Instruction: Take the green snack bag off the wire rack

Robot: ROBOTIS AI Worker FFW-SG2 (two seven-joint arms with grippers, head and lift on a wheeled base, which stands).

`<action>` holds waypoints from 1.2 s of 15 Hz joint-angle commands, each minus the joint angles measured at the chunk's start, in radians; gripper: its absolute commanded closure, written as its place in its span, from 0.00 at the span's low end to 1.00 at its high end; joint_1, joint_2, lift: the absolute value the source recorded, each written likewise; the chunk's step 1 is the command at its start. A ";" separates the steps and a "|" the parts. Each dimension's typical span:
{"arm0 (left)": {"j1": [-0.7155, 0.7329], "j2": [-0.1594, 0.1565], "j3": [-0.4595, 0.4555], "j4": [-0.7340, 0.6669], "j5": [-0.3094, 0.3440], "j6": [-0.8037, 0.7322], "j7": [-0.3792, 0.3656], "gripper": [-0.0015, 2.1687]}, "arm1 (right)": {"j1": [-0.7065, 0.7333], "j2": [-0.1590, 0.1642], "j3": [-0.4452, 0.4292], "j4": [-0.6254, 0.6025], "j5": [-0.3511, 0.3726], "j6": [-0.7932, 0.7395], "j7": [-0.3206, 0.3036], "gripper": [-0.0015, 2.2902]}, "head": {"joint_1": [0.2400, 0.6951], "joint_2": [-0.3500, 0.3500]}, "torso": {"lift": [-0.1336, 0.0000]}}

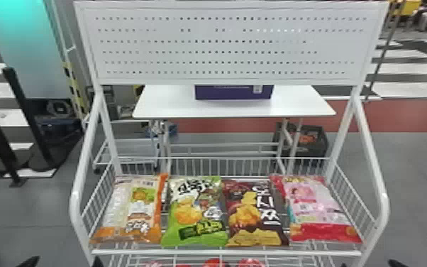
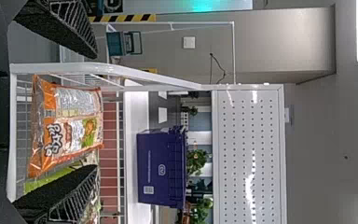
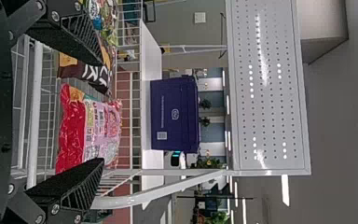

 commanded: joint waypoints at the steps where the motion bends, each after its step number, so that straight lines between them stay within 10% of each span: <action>1: 0.001 0.000 0.002 -0.001 0.000 0.000 0.000 0.02 | 0.000 0.000 0.000 0.000 0.000 -0.003 0.000 0.07 | 0.57 0.50 | 1.00; 10: -0.003 0.000 -0.003 -0.003 0.002 0.003 -0.008 0.02 | 0.006 0.000 0.000 -0.003 0.000 -0.006 0.000 0.07 | 0.57 0.50 | 1.00; 18: -0.359 -0.021 -0.236 0.105 0.003 0.291 -0.006 0.02 | 0.011 0.008 0.008 -0.003 0.014 -0.009 0.000 0.07 | 0.57 0.50 | 1.00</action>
